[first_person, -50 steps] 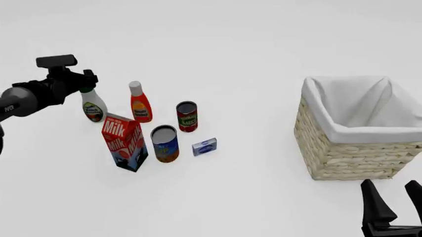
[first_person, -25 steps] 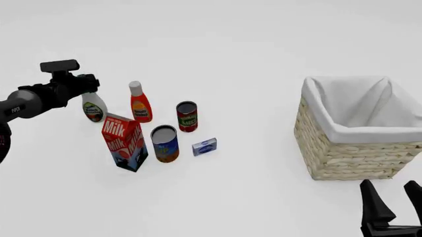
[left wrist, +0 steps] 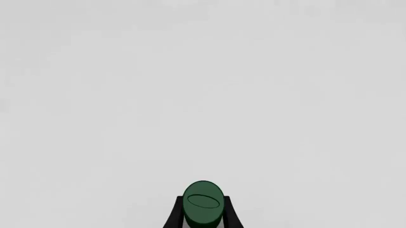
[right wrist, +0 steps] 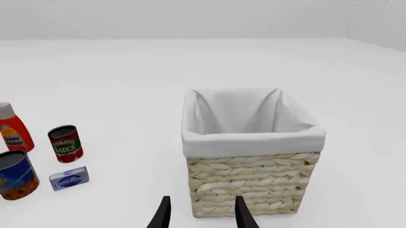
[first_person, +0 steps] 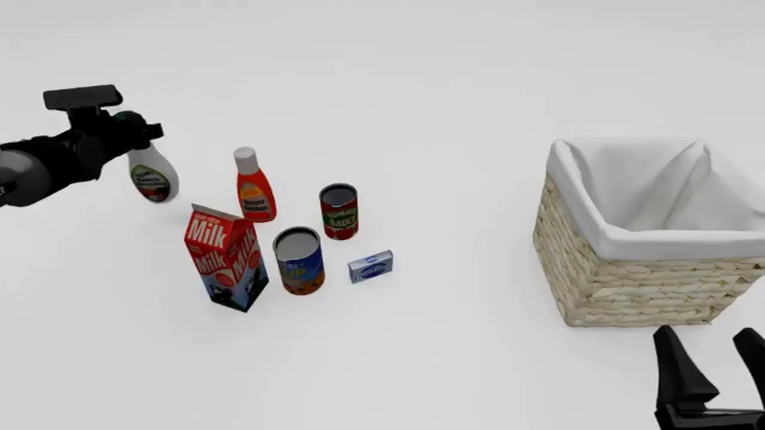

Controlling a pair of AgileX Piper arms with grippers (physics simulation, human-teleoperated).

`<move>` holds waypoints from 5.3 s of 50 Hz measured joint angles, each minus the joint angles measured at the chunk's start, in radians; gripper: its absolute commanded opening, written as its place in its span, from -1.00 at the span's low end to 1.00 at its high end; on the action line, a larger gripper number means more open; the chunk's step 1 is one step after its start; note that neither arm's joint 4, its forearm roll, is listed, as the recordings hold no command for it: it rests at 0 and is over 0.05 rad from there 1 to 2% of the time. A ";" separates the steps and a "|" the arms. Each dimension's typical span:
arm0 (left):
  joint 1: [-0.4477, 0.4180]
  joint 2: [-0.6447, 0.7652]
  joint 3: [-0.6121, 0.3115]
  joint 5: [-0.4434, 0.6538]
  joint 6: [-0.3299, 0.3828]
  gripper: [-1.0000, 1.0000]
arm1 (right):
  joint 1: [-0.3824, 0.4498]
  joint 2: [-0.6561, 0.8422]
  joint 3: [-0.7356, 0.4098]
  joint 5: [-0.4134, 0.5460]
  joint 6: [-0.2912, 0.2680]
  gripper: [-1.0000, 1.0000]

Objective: Pick the salad dressing and place it in the basket.

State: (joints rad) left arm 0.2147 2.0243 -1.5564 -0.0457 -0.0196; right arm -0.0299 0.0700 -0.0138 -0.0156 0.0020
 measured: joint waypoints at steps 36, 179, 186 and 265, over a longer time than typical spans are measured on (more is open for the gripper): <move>-0.346 -0.409 -0.098 0.276 0.115 -1.00 | 0.012 -0.046 -0.021 0.041 0.008 1.00; -1.122 -0.573 0.255 0.165 0.060 -1.00 | 0.622 0.732 -0.595 -0.103 -0.233 1.00; -1.135 -0.583 0.258 0.168 0.056 -1.00 | 0.631 0.766 -0.601 -0.123 -0.232 1.00; -1.206 -0.737 0.165 0.269 0.038 1.00 | 0.692 0.882 -0.562 -0.236 -0.210 -1.00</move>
State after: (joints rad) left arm -0.9910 1.2868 -1.3914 0.2229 0.0183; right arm 0.6619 0.9517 -0.5754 -0.2516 -0.2075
